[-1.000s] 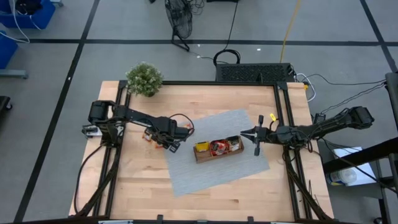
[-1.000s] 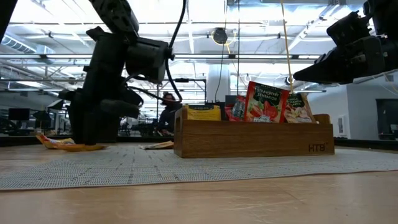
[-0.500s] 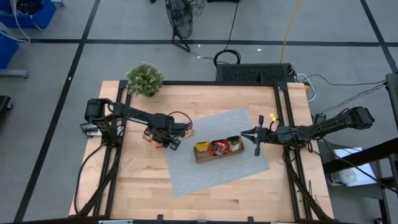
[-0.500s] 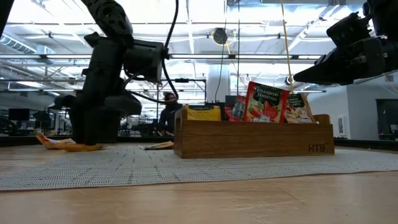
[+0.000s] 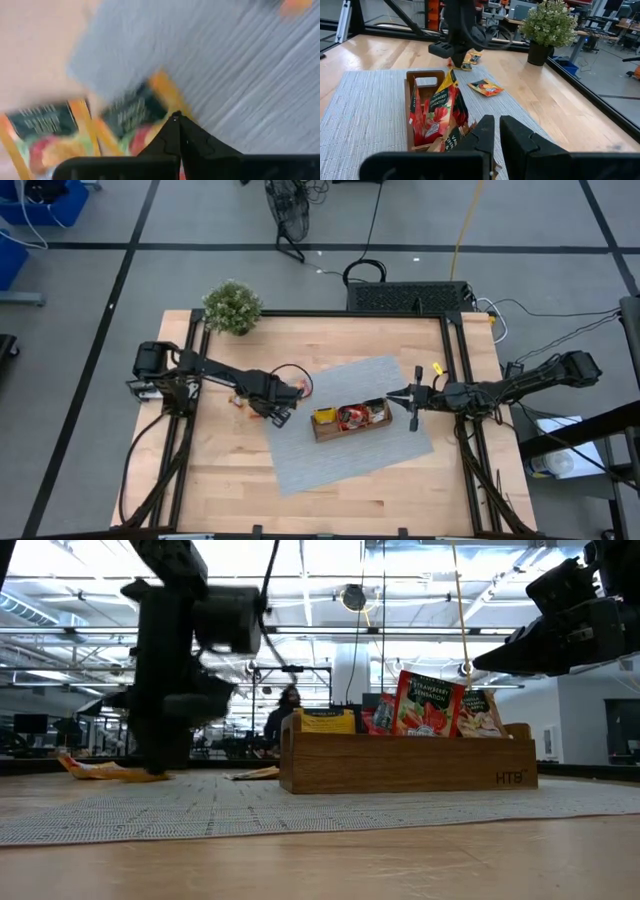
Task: Pick & Place Tea
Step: Put the yellow tea bag into the left section of the wooden organizer
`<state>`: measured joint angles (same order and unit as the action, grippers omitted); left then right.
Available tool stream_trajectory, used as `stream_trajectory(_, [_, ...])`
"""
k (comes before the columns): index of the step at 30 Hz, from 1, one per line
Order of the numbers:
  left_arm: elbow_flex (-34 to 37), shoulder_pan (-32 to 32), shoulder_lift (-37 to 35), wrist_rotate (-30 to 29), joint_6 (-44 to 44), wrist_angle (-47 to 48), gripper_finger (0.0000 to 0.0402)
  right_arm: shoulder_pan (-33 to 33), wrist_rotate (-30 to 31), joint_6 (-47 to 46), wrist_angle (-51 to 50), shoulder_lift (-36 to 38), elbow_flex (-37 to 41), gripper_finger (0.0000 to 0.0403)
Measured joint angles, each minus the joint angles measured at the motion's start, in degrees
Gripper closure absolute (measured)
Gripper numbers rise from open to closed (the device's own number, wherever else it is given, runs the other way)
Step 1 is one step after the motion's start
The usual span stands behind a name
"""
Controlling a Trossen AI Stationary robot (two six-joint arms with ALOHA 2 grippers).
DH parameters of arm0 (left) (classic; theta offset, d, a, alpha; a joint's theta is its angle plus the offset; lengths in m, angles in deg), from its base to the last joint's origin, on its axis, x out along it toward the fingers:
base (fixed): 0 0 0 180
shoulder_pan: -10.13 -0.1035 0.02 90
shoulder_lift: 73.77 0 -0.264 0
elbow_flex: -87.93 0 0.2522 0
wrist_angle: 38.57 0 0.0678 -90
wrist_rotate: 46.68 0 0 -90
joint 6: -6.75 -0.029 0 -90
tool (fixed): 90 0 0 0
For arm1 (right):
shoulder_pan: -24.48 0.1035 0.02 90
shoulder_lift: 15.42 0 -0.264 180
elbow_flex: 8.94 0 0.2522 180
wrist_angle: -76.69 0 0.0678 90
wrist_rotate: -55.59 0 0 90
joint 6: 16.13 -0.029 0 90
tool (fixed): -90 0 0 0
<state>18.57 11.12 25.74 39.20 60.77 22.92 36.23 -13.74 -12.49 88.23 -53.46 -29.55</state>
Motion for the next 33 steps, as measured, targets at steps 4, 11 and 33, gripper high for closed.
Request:
stream_trajectory(4, [-3.38, 3.98, -5.70, -6.87, 1.86, -0.04, 0.0400, 0.00, 0.06, 0.00, 0.10, 0.01, 0.00, 0.0385])
stream_trajectory(11, [-5.21, 8.20, -7.34, -6.69, 11.46, 2.88, 0.0382, 0.00, 0.04, 0.00, 0.11, 0.00, 0.00, 0.0385])
stream_trajectory(33, [9.42, 2.75, -4.51, 1.07, 25.30, -8.36, 0.0134, 0.00, -1.42, -0.17, 0.22, 0.15, 0.00, 0.0385])
